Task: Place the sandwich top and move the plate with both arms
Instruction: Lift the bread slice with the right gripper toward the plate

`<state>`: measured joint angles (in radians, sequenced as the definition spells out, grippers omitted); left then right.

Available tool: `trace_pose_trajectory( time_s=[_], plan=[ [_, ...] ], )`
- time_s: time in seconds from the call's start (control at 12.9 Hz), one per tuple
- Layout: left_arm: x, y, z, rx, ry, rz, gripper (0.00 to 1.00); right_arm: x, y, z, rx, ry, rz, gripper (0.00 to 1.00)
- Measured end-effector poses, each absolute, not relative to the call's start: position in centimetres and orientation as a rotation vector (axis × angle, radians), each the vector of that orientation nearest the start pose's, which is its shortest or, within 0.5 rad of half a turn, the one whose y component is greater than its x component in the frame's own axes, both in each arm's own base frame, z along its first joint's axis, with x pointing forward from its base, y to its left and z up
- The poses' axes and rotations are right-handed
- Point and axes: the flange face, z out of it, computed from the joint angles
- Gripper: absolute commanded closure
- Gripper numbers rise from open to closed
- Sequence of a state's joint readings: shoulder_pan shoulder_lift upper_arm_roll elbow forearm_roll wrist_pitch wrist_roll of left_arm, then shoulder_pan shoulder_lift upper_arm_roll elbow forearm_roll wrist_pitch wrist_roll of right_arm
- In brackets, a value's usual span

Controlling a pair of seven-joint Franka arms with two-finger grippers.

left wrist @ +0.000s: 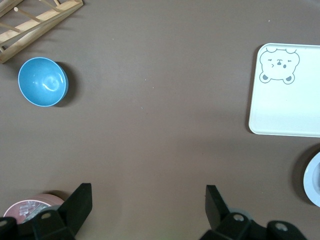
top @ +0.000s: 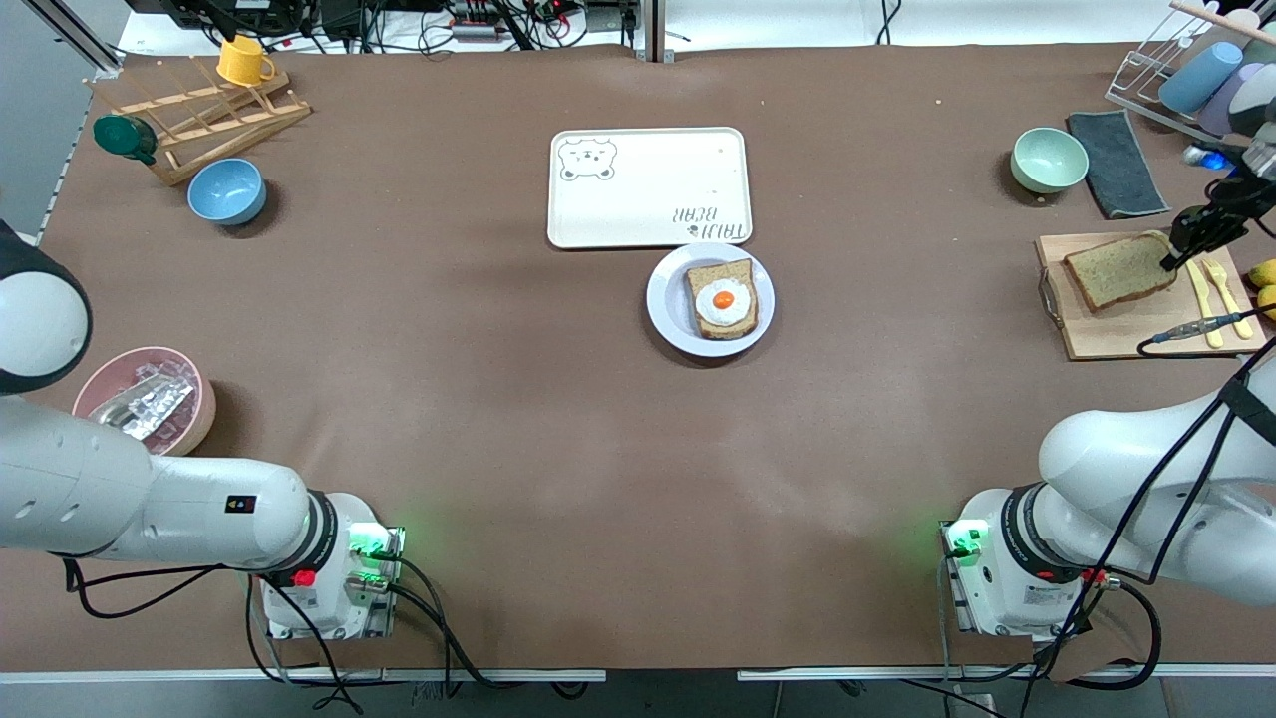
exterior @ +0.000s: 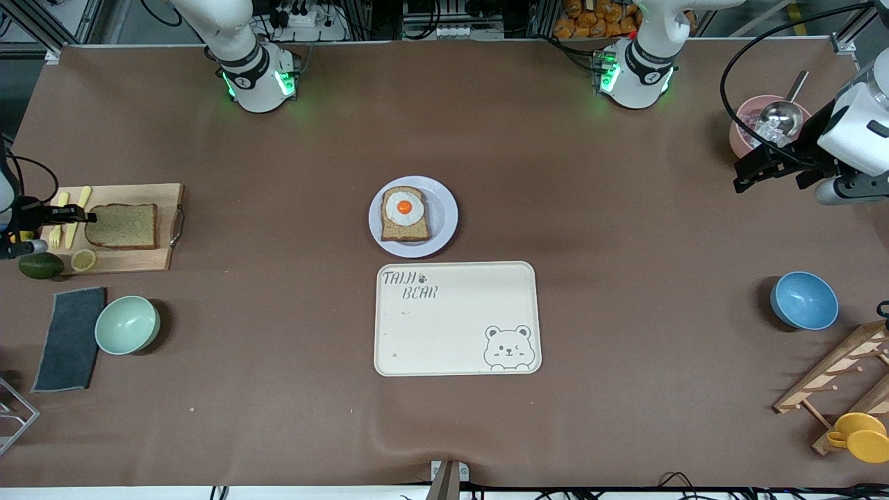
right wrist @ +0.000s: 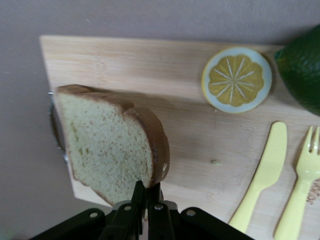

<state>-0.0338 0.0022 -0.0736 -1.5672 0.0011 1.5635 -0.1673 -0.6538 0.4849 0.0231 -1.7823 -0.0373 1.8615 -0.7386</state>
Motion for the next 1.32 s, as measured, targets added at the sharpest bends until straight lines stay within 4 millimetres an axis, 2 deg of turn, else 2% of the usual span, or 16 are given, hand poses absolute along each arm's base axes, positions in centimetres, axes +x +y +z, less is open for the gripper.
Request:
trace_pose_trajectory(
  time_s=[0.23, 0.47, 0.62, 0.78, 1.01, 1.32],
  plan=[
    [55.2, -5.9, 62.3, -3.138, -0.094, 0.013, 0.0, 49.7, -34.0, 29.4, -2.828, -0.225, 0.488, 1.0],
    [55.2, -5.9, 62.2, -3.138, -0.095, 0.015, 0.0, 51.9, -30.4, 34.4, -2.774, -0.304, 0.481, 1.0],
    [55.2, -5.9, 62.2, -3.138, -0.096, 0.015, 0.0, 53.8, -27.7, 36.9, -2.762, -0.382, 0.463, 1.0],
    [55.3, -5.7, 62.3, -3.138, -0.099, 0.014, 0.0, 55.8, -23.9, 37.5, -2.725, -0.445, 0.424, 1.0],
    [55.3, -5.7, 62.3, -3.138, -0.101, 0.013, 0.0, 58.2, -17.4, 37.2, -2.653, -0.467, 0.394, 1.0],
    [55.3, -5.2, 62.3, -3.138, -0.116, 0.014, 0.0, 60.0, -10.2, 37.0, -2.545, -0.528, 0.361, 1.0]
  ],
)
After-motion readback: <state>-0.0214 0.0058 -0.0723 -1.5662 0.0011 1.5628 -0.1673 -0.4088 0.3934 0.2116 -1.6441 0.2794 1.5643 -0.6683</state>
